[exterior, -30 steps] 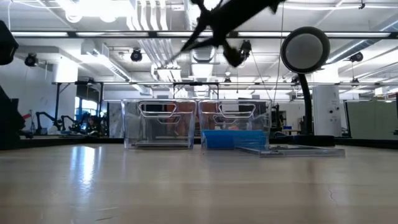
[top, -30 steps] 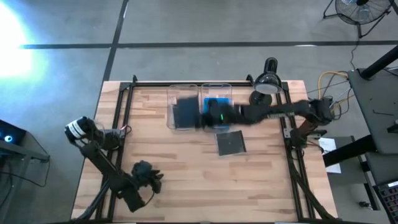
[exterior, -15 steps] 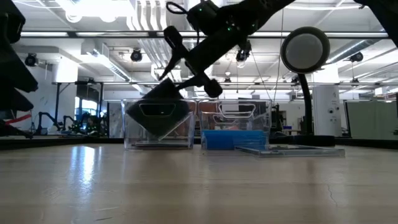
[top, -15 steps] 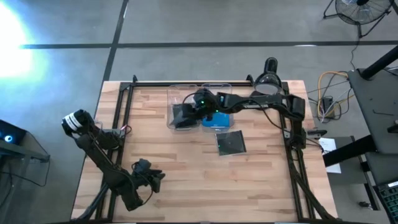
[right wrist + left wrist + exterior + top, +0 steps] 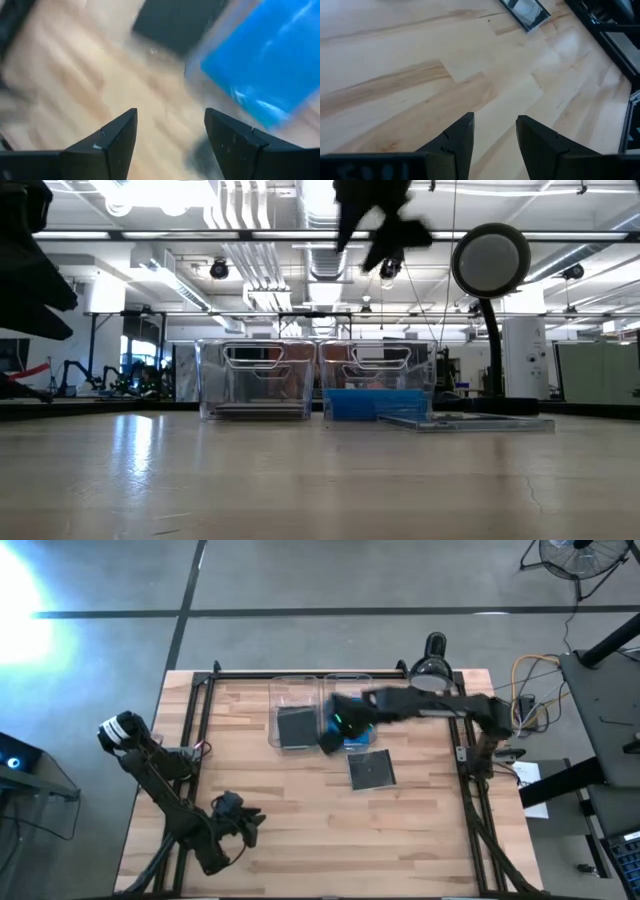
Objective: Pick & place jewel cases by type
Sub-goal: Put the black CD case into the left transparent bin
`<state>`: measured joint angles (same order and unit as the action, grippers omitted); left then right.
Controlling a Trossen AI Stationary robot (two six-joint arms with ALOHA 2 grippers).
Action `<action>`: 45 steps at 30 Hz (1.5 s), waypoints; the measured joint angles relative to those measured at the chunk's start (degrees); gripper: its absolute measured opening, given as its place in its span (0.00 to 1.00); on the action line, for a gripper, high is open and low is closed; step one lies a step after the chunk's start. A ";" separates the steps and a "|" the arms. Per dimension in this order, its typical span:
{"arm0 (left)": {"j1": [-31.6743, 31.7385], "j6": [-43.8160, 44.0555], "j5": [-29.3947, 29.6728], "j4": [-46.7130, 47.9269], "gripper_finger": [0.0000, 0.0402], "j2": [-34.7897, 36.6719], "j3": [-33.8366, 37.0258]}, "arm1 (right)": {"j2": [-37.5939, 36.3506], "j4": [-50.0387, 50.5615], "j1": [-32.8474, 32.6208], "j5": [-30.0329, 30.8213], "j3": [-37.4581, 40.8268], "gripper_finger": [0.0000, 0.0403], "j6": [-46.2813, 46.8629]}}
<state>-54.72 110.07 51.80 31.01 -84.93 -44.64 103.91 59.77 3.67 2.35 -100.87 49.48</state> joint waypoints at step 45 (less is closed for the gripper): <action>14.38 -27.54 -17.50 -10.01 0.32 1.29 0.11 | -11.27 -33.86 -23.08 23.54 57.21 0.39 56.12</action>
<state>-40.34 82.52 34.30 21.00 -83.64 -44.53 92.64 25.91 -19.41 25.89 -43.66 105.59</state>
